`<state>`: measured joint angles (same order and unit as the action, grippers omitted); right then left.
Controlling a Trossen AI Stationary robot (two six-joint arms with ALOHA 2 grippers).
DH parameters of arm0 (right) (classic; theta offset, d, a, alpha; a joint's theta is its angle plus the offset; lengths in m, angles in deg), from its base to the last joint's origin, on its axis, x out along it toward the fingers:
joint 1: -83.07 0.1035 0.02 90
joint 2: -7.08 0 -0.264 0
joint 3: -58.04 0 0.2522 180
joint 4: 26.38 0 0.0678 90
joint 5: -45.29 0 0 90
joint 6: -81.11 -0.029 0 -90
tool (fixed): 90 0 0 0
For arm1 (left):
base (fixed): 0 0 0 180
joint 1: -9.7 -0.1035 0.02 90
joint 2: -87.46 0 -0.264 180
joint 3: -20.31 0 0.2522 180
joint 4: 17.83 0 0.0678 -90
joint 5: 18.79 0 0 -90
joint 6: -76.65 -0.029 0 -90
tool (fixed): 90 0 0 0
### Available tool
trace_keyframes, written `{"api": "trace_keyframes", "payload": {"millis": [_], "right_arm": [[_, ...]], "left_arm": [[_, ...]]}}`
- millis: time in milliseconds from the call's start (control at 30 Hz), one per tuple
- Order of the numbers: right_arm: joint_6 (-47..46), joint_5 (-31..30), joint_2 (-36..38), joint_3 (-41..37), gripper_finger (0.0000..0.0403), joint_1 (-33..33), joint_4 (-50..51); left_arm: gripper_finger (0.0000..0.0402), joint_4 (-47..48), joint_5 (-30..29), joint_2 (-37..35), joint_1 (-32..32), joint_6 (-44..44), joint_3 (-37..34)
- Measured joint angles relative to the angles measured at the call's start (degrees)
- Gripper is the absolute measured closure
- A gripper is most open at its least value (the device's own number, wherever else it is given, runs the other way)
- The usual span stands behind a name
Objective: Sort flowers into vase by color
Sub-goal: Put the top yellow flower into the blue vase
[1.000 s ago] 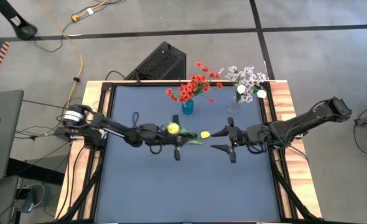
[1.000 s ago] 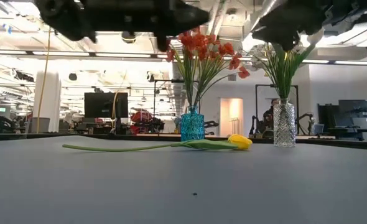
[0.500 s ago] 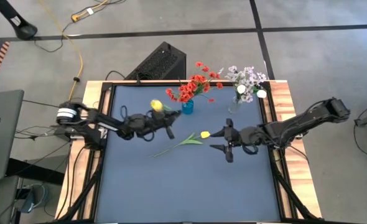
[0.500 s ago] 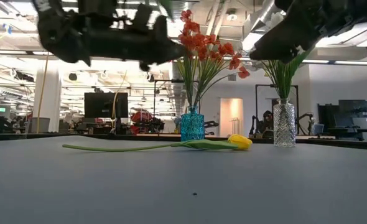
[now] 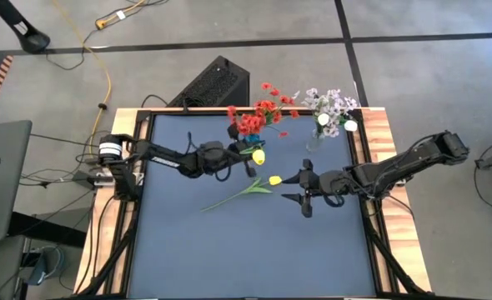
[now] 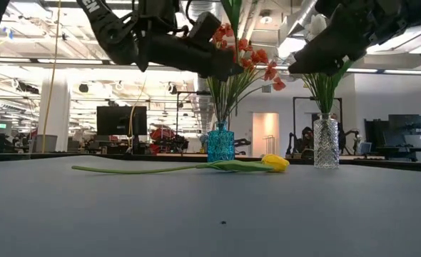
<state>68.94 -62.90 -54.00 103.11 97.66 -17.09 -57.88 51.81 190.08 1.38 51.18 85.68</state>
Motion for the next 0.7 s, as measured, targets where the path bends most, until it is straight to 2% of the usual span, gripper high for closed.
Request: {"api": "trace_keyframes", "payload": {"millis": [400,700], "right_arm": [[0.63,0.04,0.00,0.00,0.0164,-0.59,1.45],[0.58,0.07,0.00,0.00,0.0164,-0.85,1.60]], "left_arm": [[0.0401,9.99,-2.09,-4.98,-0.73,-1.30,0.10],[0.0401,11.14,-1.68,-6.09,-3.72,1.07,-0.52]]}}
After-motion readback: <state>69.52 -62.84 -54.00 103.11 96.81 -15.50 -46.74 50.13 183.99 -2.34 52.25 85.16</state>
